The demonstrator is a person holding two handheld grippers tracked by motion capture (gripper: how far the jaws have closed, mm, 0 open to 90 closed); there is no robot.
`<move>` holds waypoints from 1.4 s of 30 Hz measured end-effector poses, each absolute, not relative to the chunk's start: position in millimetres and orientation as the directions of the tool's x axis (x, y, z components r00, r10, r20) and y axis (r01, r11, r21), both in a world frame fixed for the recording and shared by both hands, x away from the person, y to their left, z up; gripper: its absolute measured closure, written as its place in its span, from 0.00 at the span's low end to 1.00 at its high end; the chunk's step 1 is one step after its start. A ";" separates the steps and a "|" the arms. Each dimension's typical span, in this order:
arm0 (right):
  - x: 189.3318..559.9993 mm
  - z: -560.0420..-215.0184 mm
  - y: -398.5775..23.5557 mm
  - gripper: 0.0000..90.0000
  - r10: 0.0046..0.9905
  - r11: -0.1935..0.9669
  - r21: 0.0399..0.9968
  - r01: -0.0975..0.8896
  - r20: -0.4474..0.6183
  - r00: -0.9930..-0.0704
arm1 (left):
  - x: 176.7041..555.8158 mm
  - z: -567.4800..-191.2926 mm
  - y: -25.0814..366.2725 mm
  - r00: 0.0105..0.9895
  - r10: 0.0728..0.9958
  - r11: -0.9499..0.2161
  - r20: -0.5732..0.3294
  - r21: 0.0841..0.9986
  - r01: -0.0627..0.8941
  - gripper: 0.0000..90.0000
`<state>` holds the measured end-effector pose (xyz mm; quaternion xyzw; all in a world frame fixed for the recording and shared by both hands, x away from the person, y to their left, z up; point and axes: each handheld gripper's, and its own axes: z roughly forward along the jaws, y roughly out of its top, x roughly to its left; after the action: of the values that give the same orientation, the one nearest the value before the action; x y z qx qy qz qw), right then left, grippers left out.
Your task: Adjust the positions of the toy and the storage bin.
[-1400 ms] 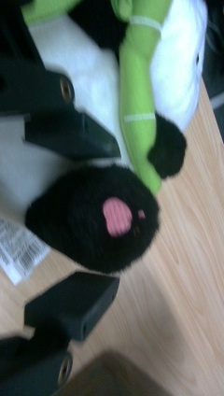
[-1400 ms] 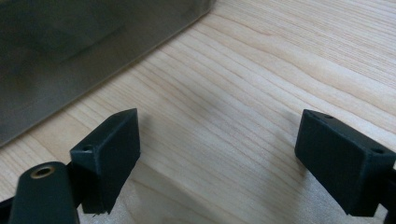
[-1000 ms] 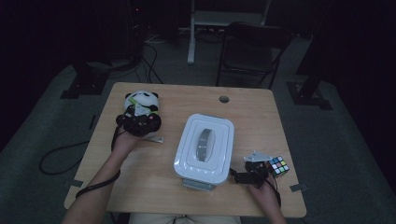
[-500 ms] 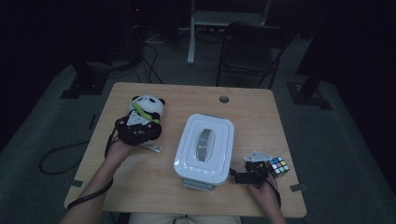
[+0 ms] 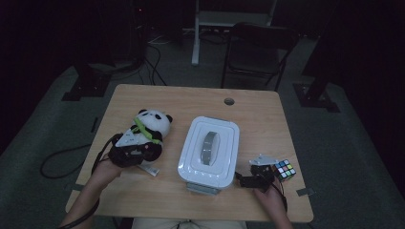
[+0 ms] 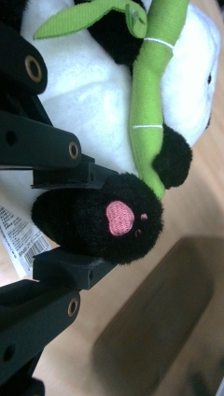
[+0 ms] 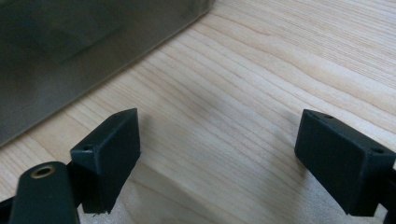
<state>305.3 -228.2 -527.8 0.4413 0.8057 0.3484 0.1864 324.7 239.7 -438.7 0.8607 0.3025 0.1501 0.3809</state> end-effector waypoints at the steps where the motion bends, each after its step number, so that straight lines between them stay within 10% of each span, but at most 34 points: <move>1: 305.3 -527.8 -228.2 0.16 0.841 0.367 0.726 0.581 0.007 -0.540 | 320.9 -438.5 241.5 0.776 0.630 -0.528 0.018 0.743 0.411 0.72; 19: 305.2 -527.7 -228.5 0.17 0.844 0.363 0.727 0.582 0.008 -0.536 | 312.1 -411.1 252.9 0.695 0.719 -0.440 0.006 0.777 0.449 0.45; 42: 305.2 -527.7 -228.5 0.17 0.845 0.363 0.727 0.583 0.008 -0.535 | 369.9 -421.2 245.1 0.438 0.899 -0.309 0.025 0.744 0.593 0.34</move>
<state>305.2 -228.5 -527.7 0.4439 0.8038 0.3487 0.1879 369.9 245.1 -421.2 0.7770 0.4798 0.2256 0.3394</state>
